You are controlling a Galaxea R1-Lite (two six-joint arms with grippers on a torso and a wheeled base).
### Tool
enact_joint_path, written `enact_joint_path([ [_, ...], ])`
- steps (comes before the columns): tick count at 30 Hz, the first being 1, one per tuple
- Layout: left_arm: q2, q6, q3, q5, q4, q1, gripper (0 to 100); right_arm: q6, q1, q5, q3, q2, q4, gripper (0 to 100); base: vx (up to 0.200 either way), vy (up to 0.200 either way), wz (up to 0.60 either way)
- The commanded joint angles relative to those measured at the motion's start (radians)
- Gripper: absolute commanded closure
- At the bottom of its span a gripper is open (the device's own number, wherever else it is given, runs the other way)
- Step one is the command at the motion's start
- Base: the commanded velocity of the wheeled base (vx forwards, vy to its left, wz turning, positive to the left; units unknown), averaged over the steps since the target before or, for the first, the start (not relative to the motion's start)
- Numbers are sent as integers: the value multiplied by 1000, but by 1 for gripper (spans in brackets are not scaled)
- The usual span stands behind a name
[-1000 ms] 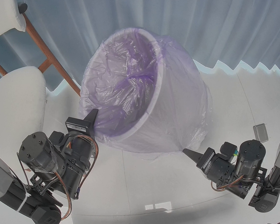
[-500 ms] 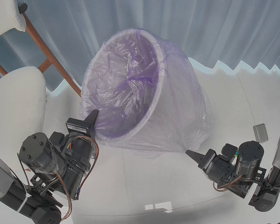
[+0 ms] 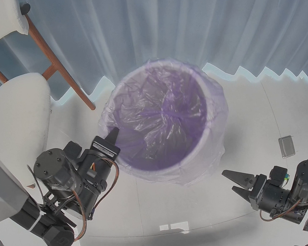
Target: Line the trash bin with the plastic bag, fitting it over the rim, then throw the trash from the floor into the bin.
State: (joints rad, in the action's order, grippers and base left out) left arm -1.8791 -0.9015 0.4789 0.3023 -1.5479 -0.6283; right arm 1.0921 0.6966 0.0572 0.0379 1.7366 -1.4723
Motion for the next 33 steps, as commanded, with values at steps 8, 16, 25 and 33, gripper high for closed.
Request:
enact_joint_path([
  [8, -328, 151, 167, -20, -1, 56, 100, 0, -54, -17, -21, -213, 116, 0, 0, 0, 0],
  [16, -445, 159, 237, -20, -1, 58, 100, 0, -54, -17, -27, -218, 115, 0, 0, 0, 0],
  [25, -512, 257, 244, -20, -3, 67, 100, 3, -54, -17, -36, -216, 116, 0, 0, 0, 0],
  [33, -523, 260, 248, 11, -3, 67, 100, 6, -54, -19, -35, -210, 115, 0, 0, 0, 0],
])
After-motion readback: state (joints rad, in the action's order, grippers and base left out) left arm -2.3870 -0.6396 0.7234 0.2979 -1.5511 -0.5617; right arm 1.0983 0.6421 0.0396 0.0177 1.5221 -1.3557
